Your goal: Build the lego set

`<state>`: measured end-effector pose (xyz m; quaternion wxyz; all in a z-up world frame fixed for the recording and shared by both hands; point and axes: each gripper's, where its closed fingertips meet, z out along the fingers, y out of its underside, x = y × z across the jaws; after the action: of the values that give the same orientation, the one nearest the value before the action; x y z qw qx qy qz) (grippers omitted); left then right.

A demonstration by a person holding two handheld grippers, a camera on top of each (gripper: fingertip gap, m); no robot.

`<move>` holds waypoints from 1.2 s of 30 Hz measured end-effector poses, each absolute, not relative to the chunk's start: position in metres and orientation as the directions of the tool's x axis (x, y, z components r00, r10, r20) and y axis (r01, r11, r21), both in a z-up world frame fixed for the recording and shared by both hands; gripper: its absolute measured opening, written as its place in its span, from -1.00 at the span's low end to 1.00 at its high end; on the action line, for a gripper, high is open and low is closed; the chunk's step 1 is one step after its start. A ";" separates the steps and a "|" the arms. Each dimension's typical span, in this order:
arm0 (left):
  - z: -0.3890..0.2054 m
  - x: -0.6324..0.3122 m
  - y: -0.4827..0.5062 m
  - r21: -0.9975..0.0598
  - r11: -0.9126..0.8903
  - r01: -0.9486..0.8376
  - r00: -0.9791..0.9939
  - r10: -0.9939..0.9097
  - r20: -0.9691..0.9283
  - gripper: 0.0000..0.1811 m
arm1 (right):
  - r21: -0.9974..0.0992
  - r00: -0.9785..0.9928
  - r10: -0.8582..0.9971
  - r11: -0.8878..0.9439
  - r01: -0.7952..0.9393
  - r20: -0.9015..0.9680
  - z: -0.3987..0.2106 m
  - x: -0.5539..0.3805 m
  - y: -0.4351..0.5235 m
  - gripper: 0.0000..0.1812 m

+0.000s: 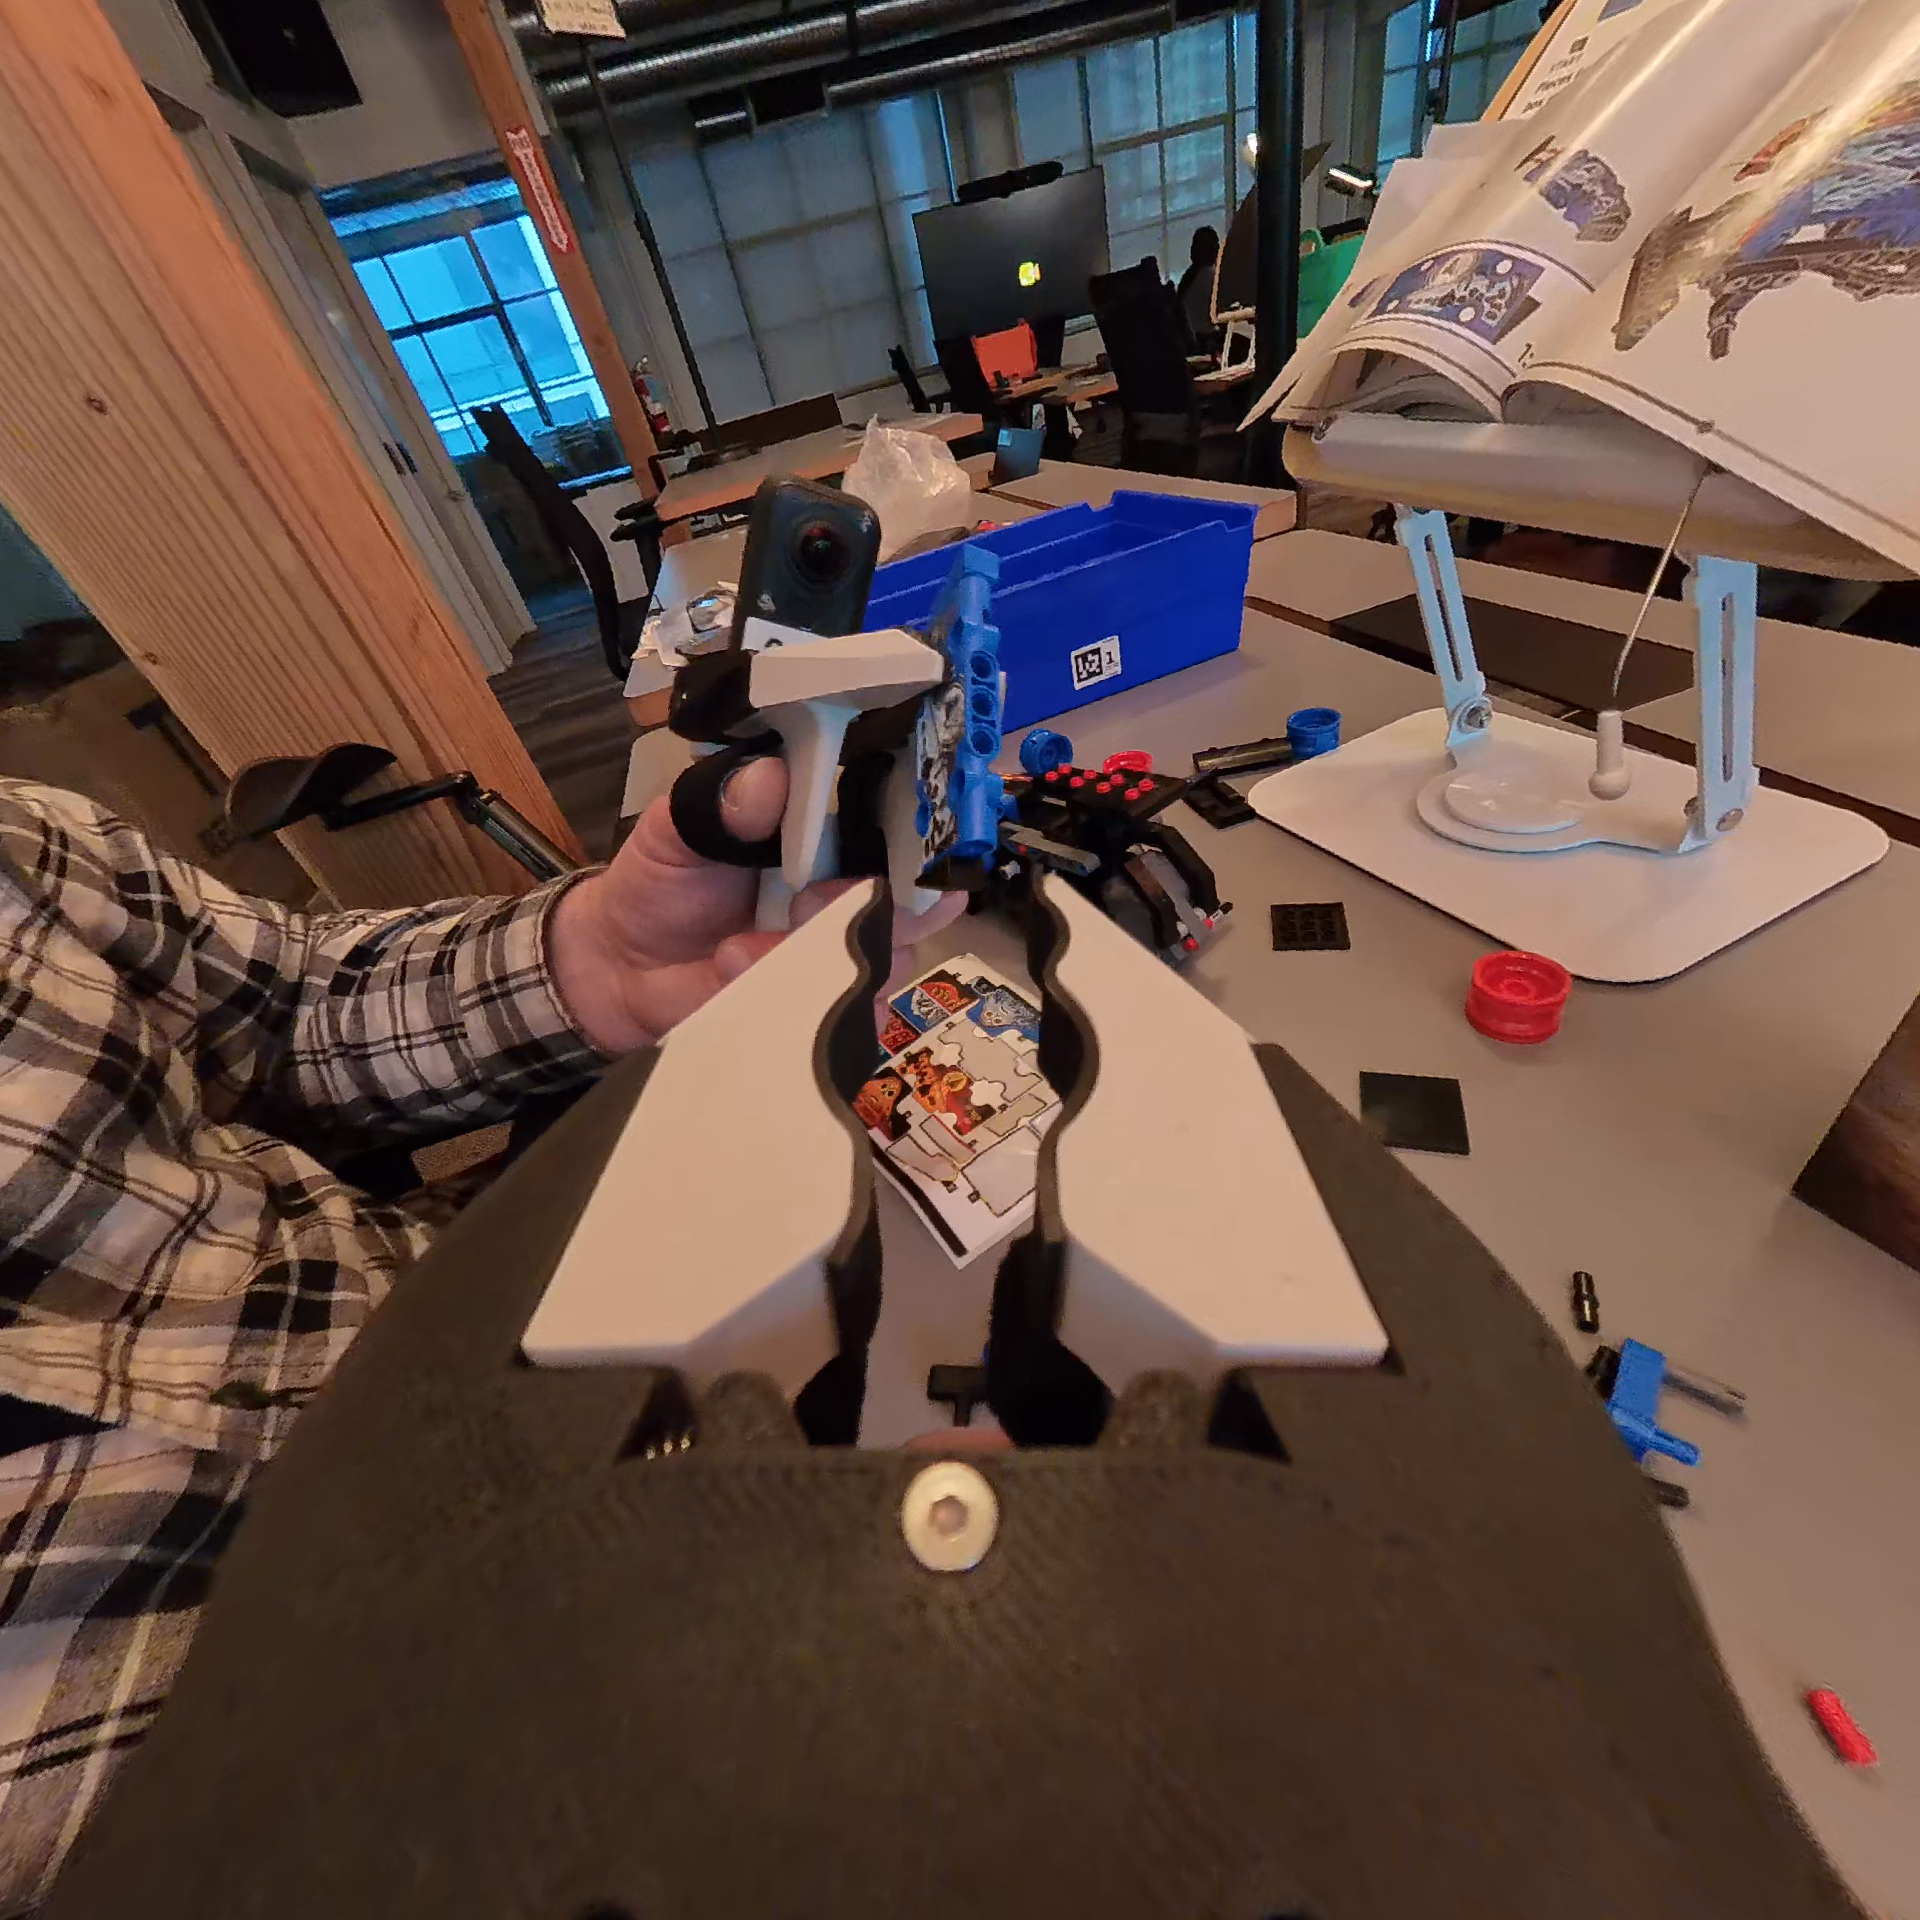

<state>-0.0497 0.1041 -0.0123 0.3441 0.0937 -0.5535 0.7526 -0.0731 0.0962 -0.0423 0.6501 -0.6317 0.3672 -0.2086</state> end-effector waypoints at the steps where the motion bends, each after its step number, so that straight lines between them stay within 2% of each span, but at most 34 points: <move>1: -0.012 -0.049 0.104 -0.770 -0.154 -0.620 -0.748 0.413 0.519 -0.93 | -0.975 0.643 -0.737 0.112 -0.191 -0.211 -0.042 -0.071 0.097 -0.74; 6: -0.012 -0.048 0.105 -0.762 -0.169 -0.625 -0.746 0.415 0.520 -0.93 | -0.976 0.654 -0.726 0.112 -0.189 -0.210 -0.041 -0.064 0.104 -0.86; 13: -0.014 -0.048 0.104 -0.773 -0.170 -0.611 -0.757 0.410 0.508 -0.91 | -0.970 0.653 -0.718 0.161 -0.183 -0.242 -0.040 -0.060 0.099 -0.90; 26: -0.018 -0.047 0.101 -0.806 -0.181 -0.563 -0.800 0.365 0.477 -0.93 | -0.952 0.660 -0.690 0.263 -0.153 -0.297 -0.037 -0.061 0.088 -0.89; 36: -0.019 -0.044 0.100 -0.796 -0.185 -0.576 -0.794 0.358 0.491 -0.93 | -0.953 0.645 -0.706 0.274 -0.131 -0.292 -0.040 -0.059 0.082 -0.79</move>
<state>-0.0443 0.1002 -0.0190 0.3055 0.0972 -0.5603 0.7637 -0.0595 0.0816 -0.0399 0.7077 -0.5674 0.3689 -0.2032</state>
